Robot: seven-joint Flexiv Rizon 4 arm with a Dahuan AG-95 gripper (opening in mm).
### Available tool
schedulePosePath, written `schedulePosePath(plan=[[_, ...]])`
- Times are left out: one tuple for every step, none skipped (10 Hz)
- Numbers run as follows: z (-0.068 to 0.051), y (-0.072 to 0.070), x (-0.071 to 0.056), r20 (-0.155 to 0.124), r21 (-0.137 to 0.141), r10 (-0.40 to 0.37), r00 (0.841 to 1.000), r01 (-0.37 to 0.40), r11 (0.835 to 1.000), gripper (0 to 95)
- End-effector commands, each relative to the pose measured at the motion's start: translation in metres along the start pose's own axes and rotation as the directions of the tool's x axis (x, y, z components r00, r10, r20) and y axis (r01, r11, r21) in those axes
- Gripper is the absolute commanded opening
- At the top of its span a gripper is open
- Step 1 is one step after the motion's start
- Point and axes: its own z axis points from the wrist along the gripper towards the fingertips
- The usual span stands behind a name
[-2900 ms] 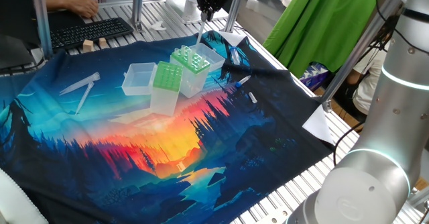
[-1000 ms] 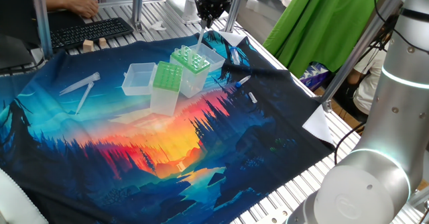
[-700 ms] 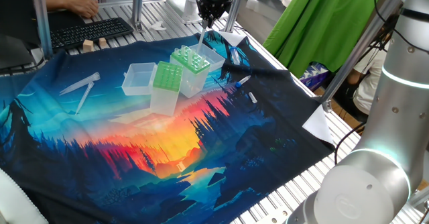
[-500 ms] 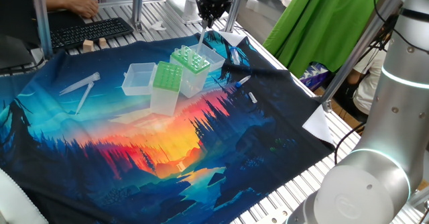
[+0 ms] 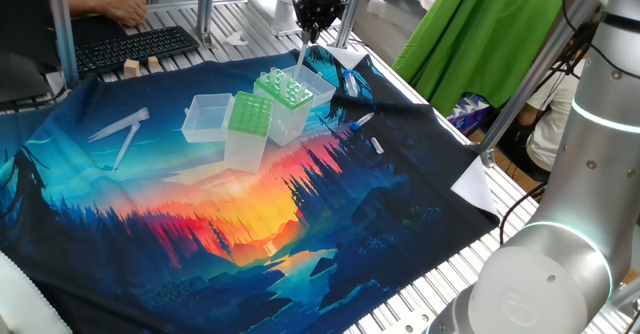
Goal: Transfer all large pipette tips from one holder to another
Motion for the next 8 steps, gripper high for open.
schedulePosePath(plan=[[-0.001,0.0,0.001,-0.001,0.0,0.002,1.0,-0.002,1.0,0.0],[-0.001,0.0,0.001,-0.003,-0.002,0.002,1.0,-0.002,1.0,0.0],[0.0,0.001,0.003,-0.005,-0.005,0.006,1.0,-0.006,1.0,0.0],[0.001,0.003,0.004,-0.004,-0.006,0.009,1.0,-0.009,1.0,0.0],[0.004,0.006,0.007,-0.004,-0.004,0.014,1.0,-0.014,1.0,0.0],[0.006,0.007,0.008,-0.004,-0.004,0.016,1.0,-0.016,1.0,0.0],[0.007,0.008,0.007,-0.003,-0.004,0.017,1.0,-0.017,1.0,0.0],[0.009,0.009,0.006,-0.001,-0.003,0.016,1.0,-0.016,1.0,0.0]])
